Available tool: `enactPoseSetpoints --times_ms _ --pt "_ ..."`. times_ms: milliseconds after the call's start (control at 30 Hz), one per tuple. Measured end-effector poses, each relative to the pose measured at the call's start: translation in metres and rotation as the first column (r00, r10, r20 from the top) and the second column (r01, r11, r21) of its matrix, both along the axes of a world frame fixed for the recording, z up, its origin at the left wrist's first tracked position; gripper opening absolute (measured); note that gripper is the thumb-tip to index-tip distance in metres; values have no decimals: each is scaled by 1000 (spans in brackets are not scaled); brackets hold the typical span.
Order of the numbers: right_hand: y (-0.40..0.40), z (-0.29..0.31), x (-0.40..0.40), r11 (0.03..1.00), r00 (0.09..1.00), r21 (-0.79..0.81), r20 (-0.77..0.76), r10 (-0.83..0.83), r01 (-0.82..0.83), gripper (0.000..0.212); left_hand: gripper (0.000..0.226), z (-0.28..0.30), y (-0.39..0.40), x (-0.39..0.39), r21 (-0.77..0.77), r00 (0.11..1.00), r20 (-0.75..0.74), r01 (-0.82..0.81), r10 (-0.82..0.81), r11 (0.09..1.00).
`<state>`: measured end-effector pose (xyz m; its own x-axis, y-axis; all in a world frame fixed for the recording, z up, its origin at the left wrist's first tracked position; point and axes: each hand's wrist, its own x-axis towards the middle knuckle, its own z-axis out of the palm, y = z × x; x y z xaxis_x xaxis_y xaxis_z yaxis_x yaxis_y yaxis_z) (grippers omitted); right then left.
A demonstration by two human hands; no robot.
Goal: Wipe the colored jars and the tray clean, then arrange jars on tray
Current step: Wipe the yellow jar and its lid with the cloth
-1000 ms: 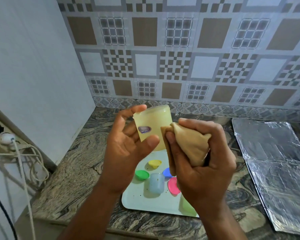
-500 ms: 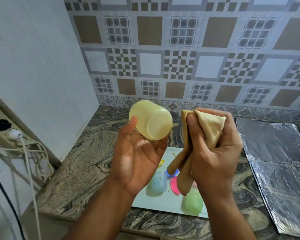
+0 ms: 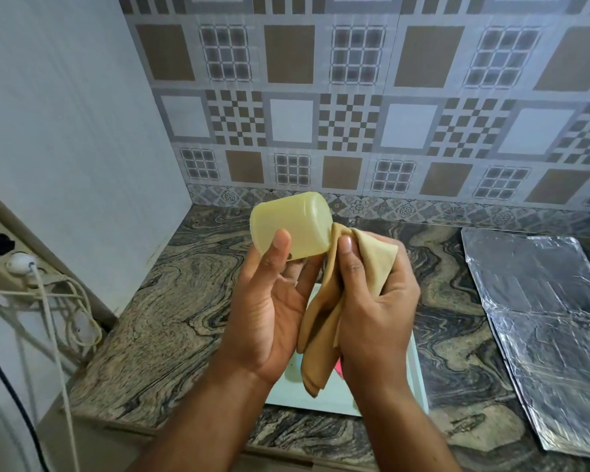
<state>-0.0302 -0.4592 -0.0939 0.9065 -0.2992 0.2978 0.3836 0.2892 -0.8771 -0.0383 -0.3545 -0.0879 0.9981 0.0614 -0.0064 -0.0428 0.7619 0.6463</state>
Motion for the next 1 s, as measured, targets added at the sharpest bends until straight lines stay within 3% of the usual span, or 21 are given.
enactPoseSetpoints --times_ms 67,167,333,467,567,633,800,1000 --pt "5 3 -6 998 997 -17 55 -51 52 17 93 -3 -1 2 76 995 -7 -99 100 992" --pt "7 7 -8 984 978 -95 161 -132 149 17 74 -7 -3 2 184 978 27 -207 206 961" --pt "-11 18 4 918 943 -296 280 -181 264 19 63 -10 3 -6 470 941 241 -329 239 819" --pt "-32 24 30 939 995 -344 98 23 12 20 70 -11 16 -14 641 914 387 -362 122 676" --pt "-36 14 47 896 978 -391 -75 196 -210 18 73 -11 24 -17 739 870 489 -455 70 497" --pt "-33 2 56 892 976 -399 -117 183 -215 17 77 -12 27 -18 781 848 526 -508 54 364" --pt "-23 -25 57 923 984 -349 -126 125 -162 18 76 -36 57 -17 850 856 496 -513 146 120" --pt "-17 -40 39 894 977 -393 -115 182 -213 10 72 -134 122 -22 978 924 200 -209 324 -9"
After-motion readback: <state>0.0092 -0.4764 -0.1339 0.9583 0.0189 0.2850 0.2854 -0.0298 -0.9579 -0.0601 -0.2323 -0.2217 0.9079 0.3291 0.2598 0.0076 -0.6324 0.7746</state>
